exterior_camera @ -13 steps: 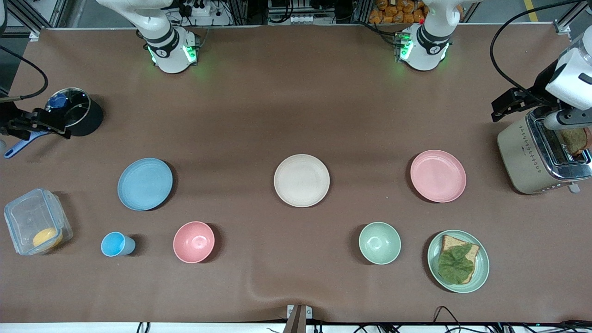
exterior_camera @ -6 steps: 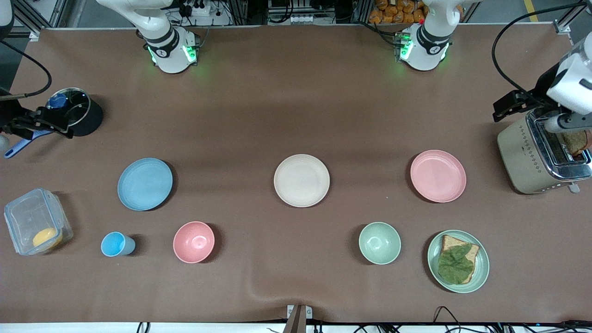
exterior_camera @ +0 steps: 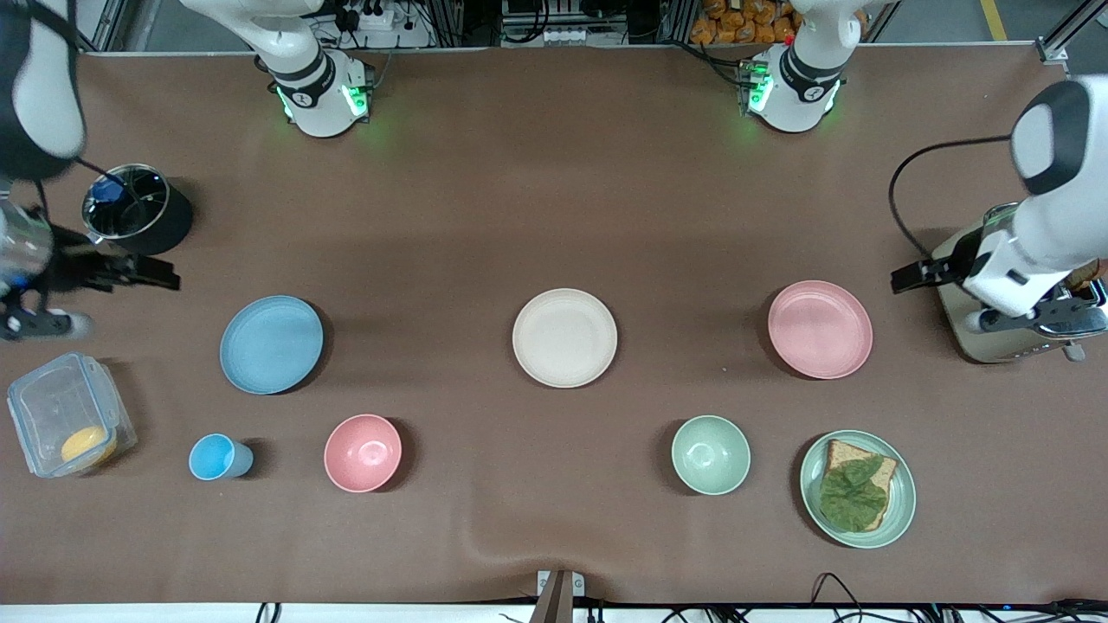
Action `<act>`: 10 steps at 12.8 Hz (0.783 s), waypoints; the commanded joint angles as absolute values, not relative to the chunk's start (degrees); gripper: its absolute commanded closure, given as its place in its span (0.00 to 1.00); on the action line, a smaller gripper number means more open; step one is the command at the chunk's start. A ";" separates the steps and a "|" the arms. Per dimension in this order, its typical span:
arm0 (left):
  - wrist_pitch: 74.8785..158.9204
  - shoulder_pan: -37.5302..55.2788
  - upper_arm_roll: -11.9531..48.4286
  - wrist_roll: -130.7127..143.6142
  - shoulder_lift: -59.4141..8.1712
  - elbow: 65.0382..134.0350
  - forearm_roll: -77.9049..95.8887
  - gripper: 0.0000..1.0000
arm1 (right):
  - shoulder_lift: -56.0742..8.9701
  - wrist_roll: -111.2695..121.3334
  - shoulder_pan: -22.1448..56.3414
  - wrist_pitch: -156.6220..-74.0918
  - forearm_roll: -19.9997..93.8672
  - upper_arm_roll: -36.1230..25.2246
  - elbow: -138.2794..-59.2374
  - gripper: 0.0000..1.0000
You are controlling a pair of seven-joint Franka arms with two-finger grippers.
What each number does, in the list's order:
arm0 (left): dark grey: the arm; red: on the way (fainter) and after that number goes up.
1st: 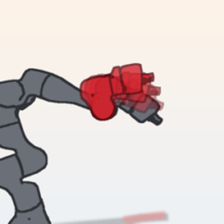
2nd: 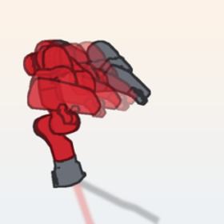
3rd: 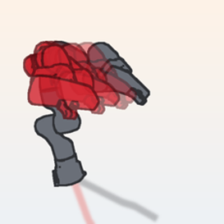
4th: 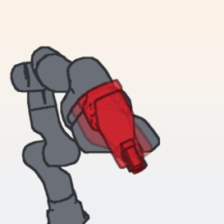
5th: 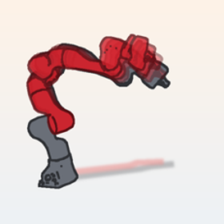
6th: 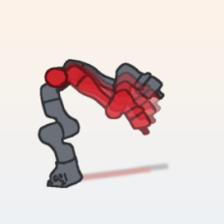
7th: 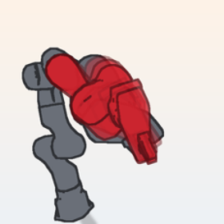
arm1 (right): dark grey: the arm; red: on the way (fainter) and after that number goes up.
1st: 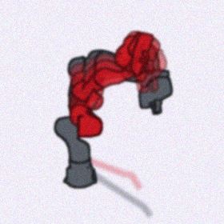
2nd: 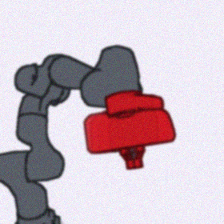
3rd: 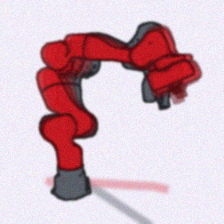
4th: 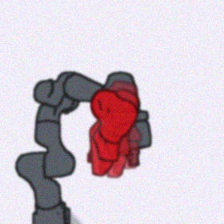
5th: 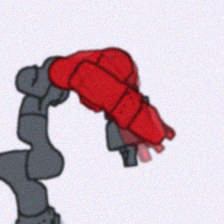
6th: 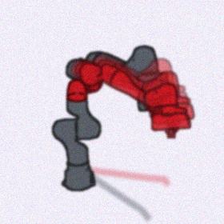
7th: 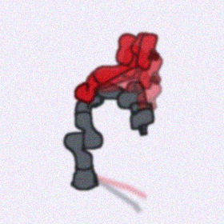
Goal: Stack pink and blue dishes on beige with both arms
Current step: 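Reach the blue plate with the right gripper while the left gripper reaches pink, then grip the blue plate with the right gripper while the left gripper grips pink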
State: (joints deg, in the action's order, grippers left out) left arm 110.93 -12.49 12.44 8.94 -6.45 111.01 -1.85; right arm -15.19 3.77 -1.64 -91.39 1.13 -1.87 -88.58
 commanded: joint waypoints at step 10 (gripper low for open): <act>139.12 -19.95 12.83 8.35 -18.09 127.18 -7.38 0.00 | -30.95 4.48 -10.11 -116.42 1.93 -1.58 -99.28 0.00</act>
State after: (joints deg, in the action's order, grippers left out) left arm 137.31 -18.75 12.32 8.77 -16.95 126.76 -6.14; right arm -34.39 4.81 -10.21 -112.10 1.33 -1.97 -93.21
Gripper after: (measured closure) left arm 0.000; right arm 0.000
